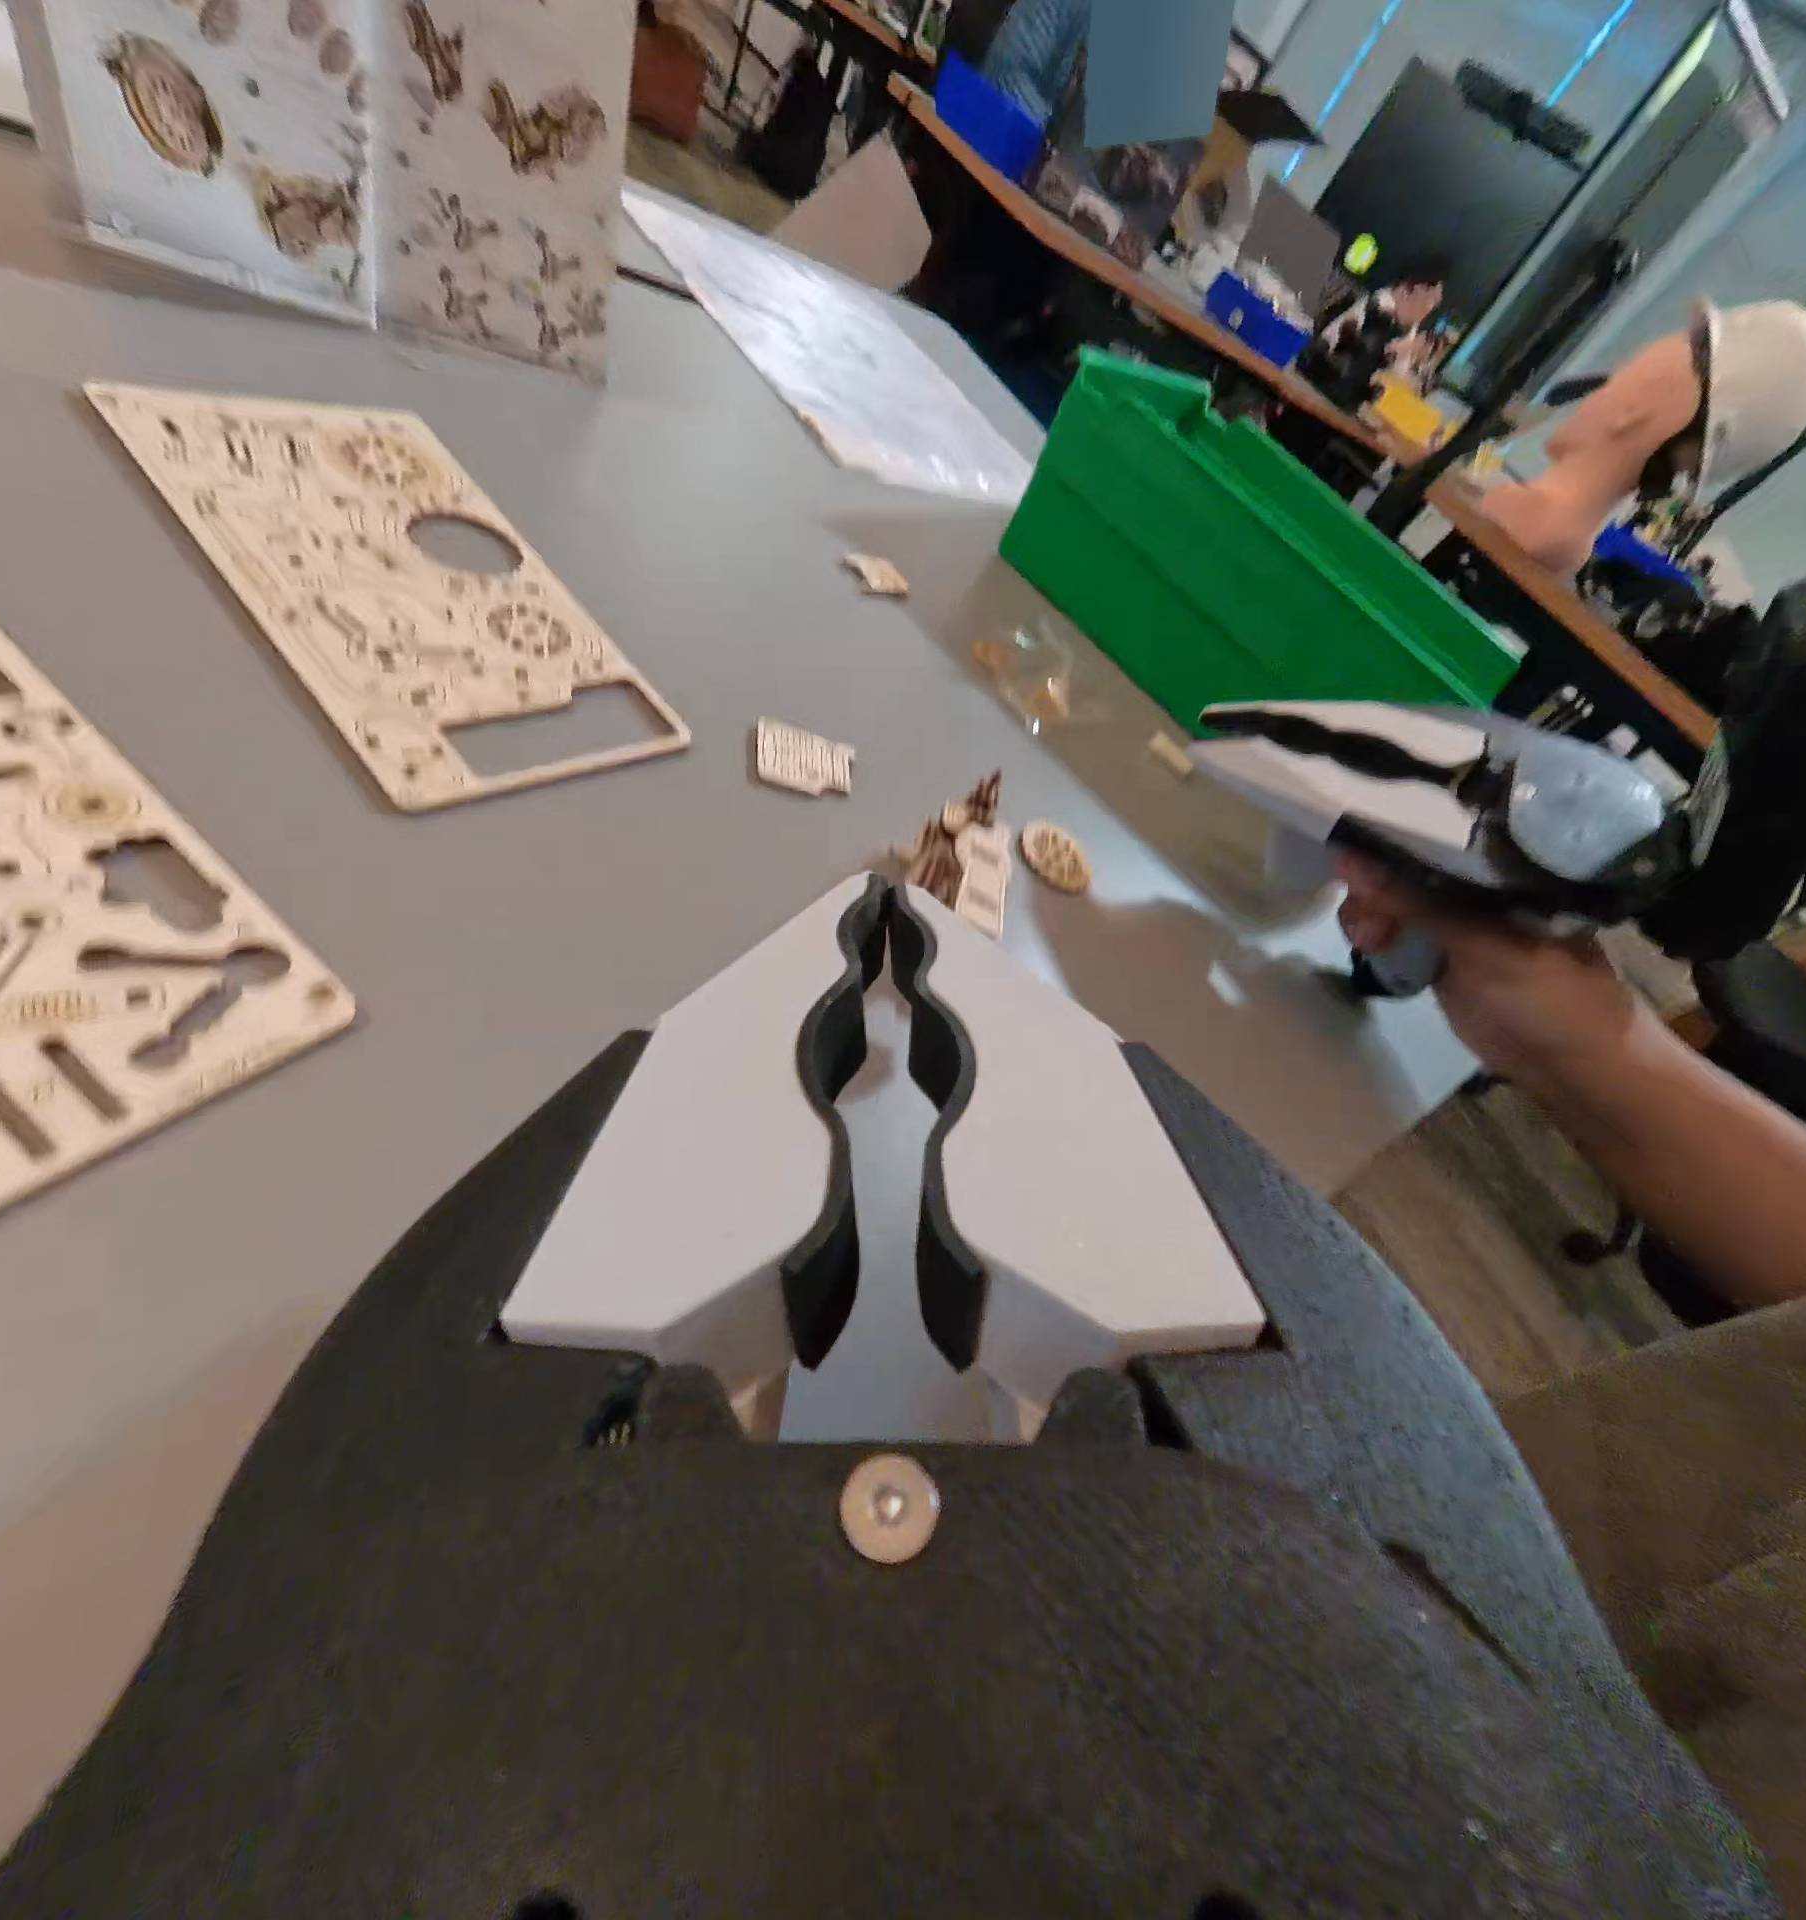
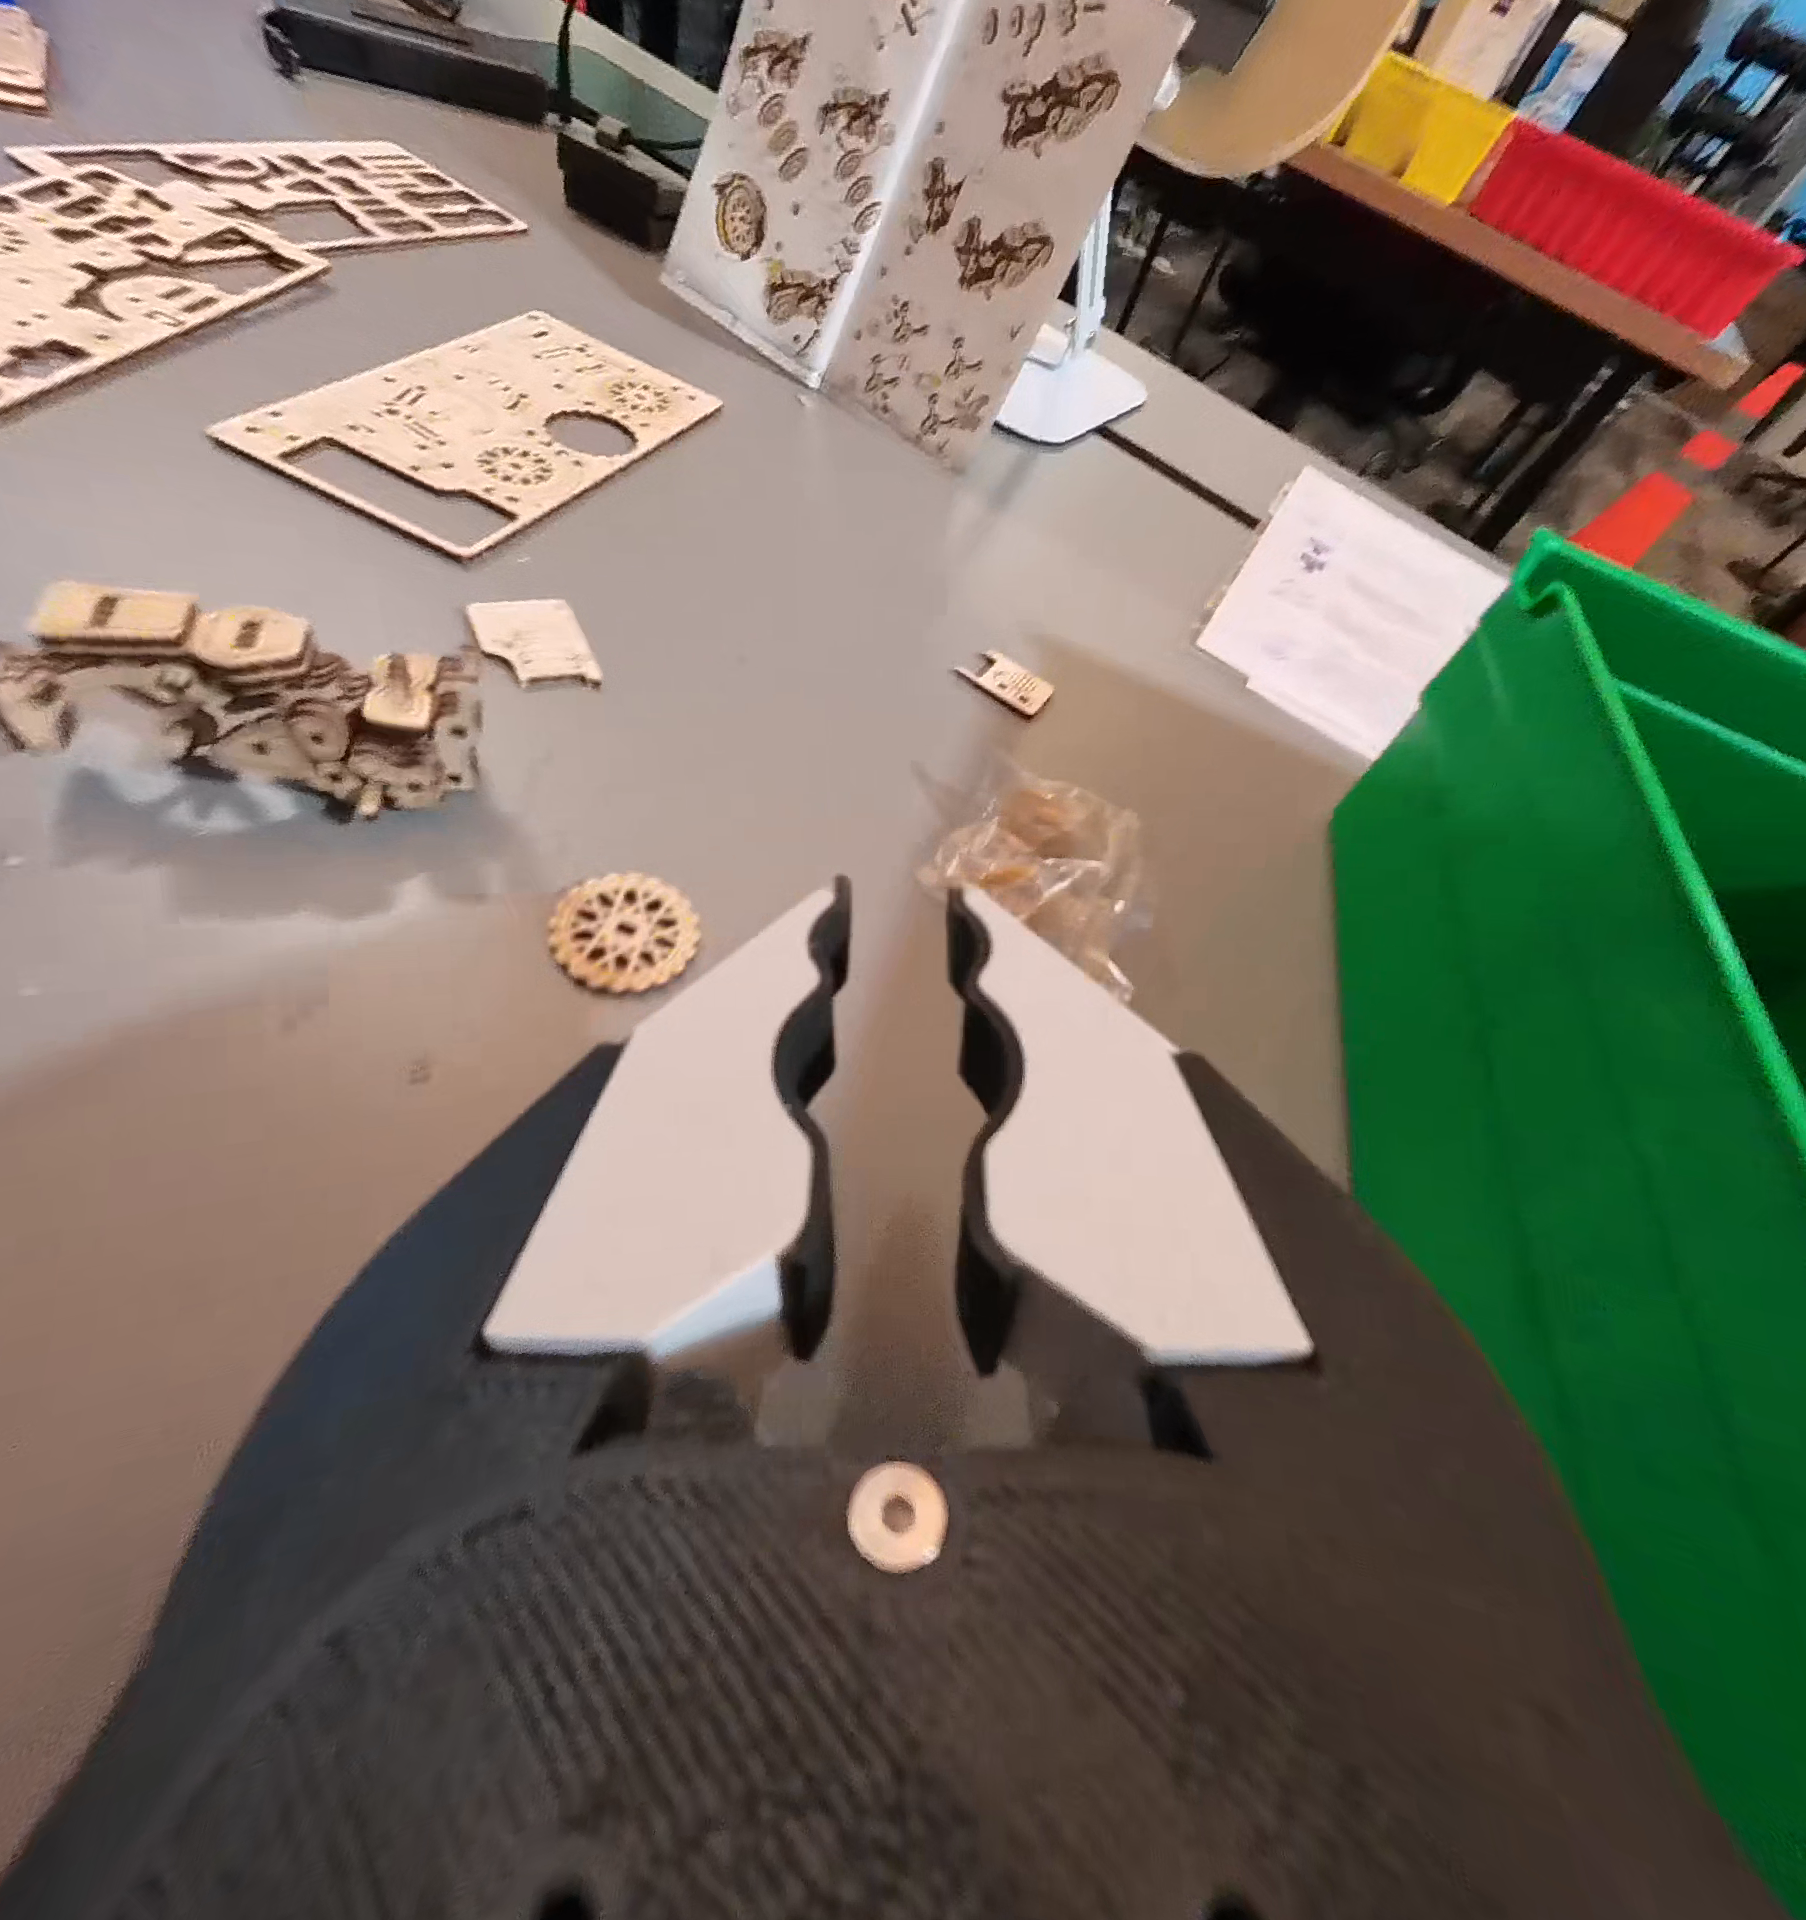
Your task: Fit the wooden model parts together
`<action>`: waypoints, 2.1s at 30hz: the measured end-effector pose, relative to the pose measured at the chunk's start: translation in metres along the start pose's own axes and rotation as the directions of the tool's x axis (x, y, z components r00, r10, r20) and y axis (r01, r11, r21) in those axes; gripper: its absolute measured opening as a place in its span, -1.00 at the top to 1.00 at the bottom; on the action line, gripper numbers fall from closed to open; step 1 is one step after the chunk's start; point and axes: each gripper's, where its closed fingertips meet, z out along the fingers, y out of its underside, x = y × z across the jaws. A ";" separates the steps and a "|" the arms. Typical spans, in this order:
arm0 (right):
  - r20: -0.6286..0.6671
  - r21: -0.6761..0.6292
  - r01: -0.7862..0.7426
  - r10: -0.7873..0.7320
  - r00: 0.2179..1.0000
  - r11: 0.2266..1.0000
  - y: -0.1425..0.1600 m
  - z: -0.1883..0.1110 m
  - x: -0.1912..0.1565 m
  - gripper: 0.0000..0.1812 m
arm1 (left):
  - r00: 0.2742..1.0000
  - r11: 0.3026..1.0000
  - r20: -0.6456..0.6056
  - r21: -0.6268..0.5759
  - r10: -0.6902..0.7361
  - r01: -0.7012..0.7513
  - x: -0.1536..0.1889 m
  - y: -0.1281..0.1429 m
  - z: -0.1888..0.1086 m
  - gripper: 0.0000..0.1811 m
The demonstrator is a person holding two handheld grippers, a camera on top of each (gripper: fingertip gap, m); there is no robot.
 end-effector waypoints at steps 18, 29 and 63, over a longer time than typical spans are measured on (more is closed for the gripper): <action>0.156 0.015 -0.208 0.204 0.967 0.978 -0.043 0.053 0.002 0.32 | 0.891 0.905 0.252 0.104 0.377 -0.413 -0.074 -0.085 0.060 1.00; 0.210 -0.238 -0.180 0.231 0.950 0.954 0.003 0.031 -0.043 0.45 | 0.926 0.918 0.106 0.133 0.362 -0.374 -0.060 -0.080 0.056 1.00; -0.323 0.384 0.190 -0.061 0.944 0.904 -0.092 0.006 0.069 0.72 | 0.957 0.936 0.237 0.265 0.170 -0.232 -0.096 -0.104 -0.002 0.97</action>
